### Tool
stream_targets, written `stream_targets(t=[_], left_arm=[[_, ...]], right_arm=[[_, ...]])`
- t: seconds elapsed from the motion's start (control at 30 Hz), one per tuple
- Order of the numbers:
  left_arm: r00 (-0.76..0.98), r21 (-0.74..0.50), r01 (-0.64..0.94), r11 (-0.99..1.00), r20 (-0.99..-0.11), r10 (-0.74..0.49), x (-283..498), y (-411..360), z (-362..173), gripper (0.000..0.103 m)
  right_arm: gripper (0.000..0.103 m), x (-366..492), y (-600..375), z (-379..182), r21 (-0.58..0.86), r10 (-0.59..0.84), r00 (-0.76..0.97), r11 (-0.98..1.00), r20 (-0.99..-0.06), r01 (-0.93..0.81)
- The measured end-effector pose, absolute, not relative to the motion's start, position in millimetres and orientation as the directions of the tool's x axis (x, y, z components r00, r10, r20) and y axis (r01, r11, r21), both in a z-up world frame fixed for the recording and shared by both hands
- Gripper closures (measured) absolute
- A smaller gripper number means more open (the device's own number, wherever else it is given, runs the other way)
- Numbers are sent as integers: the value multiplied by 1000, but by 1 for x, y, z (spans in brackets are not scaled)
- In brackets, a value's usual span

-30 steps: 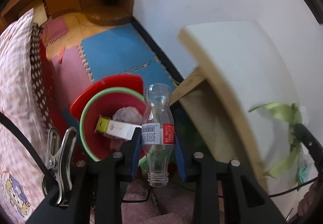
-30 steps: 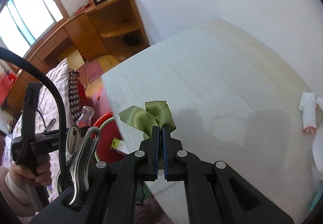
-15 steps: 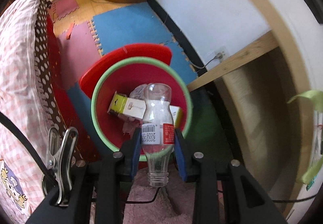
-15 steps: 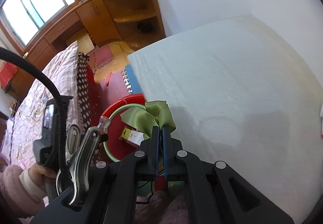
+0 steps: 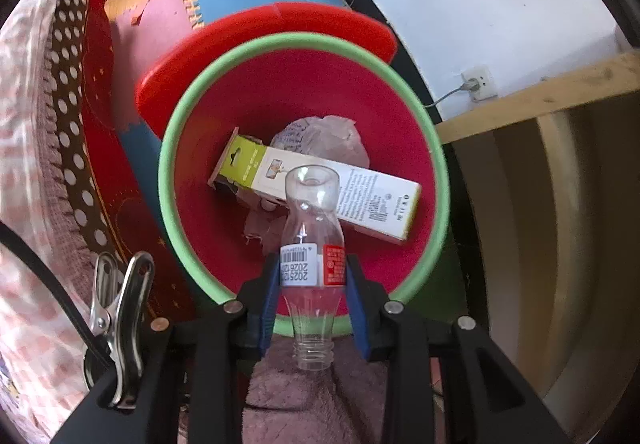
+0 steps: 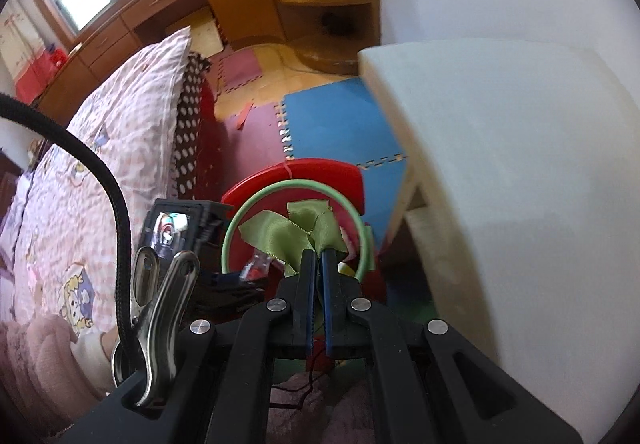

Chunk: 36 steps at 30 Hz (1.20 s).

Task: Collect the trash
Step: 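Open both tools to drop the bottle and ribbon into the bucket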

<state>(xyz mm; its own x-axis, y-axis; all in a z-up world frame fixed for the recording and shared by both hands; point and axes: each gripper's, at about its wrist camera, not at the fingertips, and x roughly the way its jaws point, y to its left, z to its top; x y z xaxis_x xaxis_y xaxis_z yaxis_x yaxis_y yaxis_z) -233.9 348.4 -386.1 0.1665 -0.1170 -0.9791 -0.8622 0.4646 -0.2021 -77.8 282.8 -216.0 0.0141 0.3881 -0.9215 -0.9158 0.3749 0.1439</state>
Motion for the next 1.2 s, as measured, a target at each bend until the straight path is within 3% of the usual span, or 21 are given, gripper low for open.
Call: stream_targets(t=[0.17, 0.37, 0.9, 1.13, 1.2], left_arm=[[170, -208, -871, 445, -977, -125, -237, 352, -400, 70], [189, -227, -882, 412, -973, -130, -243, 360, -401, 54], [177, -213, -911, 353, -975, -133, -264, 362, -392, 54], [180, -212, -915, 343, -976, -122, -270, 361, -382, 54], [180, -211, -915, 344, -976, -120, -271, 361, -379, 54]], right_arm=[[99, -77, 296, -244, 155, 355, -13, 374, -935, -915], [99, -73, 306, -271, 151, 316, -27, 376, -948, -914], [99, -69, 353, -347, 110, 235, -26, 353, -972, -929], [99, -70, 365, -356, 81, 227, -6, 322, -974, -943], [93, -69, 367, -356, 89, 229, -13, 324, -973, -942]])
